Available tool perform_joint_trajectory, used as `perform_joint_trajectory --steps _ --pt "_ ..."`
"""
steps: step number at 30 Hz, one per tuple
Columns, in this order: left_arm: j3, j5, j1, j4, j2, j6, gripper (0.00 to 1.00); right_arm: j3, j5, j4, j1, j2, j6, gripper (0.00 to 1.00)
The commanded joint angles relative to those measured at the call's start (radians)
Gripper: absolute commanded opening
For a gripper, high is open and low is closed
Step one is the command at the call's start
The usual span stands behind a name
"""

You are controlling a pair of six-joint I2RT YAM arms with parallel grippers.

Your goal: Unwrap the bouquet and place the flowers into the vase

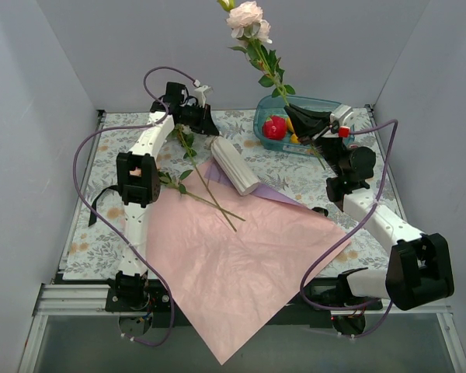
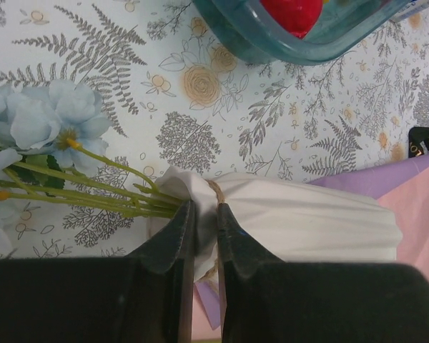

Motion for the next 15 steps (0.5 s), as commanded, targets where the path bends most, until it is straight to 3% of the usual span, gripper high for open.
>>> perform_joint_trajectory --steps 1,15 --pt "0.029 -0.075 -0.043 0.080 -0.183 0.074 0.00 -0.013 0.001 0.050 -0.008 -0.046 0.018 0.01" --pt "0.051 -0.120 -0.136 0.118 -0.335 0.100 0.00 -0.048 0.022 0.056 -0.010 -0.089 0.021 0.01"
